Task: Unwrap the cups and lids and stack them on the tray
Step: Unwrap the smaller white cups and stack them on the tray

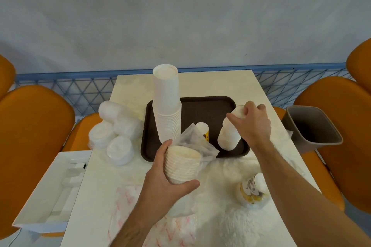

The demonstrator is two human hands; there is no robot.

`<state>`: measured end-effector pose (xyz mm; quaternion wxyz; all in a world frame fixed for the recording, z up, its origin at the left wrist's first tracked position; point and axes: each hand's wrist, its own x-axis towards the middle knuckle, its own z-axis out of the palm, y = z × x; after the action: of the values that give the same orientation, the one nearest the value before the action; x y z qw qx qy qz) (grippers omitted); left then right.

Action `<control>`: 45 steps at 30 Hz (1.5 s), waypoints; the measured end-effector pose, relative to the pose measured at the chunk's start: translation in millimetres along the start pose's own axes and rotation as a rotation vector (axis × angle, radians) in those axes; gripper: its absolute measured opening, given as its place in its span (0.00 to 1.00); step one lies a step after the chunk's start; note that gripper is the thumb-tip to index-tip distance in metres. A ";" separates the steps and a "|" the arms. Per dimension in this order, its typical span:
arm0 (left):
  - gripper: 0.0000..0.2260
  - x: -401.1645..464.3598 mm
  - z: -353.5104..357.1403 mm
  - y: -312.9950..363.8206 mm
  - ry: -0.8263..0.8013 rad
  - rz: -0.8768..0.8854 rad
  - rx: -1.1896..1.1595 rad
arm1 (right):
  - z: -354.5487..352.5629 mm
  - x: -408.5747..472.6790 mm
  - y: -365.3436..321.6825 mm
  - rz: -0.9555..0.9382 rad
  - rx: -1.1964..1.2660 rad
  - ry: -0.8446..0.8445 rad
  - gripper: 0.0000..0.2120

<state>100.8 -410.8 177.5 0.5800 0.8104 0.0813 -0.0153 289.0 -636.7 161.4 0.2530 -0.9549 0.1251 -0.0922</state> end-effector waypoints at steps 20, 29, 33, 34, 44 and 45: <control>0.40 -11.6 2.7 10.4 0.038 0.058 0.081 | -33.8 -32.6 -1.7 -0.143 0.156 -0.123 0.12; 0.37 -10.5 3.7 13.9 -0.002 0.123 0.191 | -95.4 -94.5 -32.3 -0.397 0.532 -0.658 0.14; 0.37 -12.6 6.3 17.5 -0.027 0.168 0.215 | -87.4 -101.3 -31.0 -0.459 0.547 -0.761 0.05; 0.36 -13.2 6.7 17.6 -0.033 0.173 0.218 | -84.5 -102.4 -30.6 -0.471 0.558 -0.760 0.05; 0.35 -14.4 6.7 14.3 -0.062 0.167 0.261 | -80.4 -108.3 -36.8 -0.545 0.445 -0.813 0.11; 0.35 -14.0 6.4 13.3 -0.063 0.160 0.270 | -80.8 -108.1 -36.9 -0.551 0.451 -0.821 0.10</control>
<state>89.5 -422.6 189.5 0.4672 0.8841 -0.0045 -0.0052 173.9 -612.0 237.0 0.4460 -0.8321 -0.2617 0.2009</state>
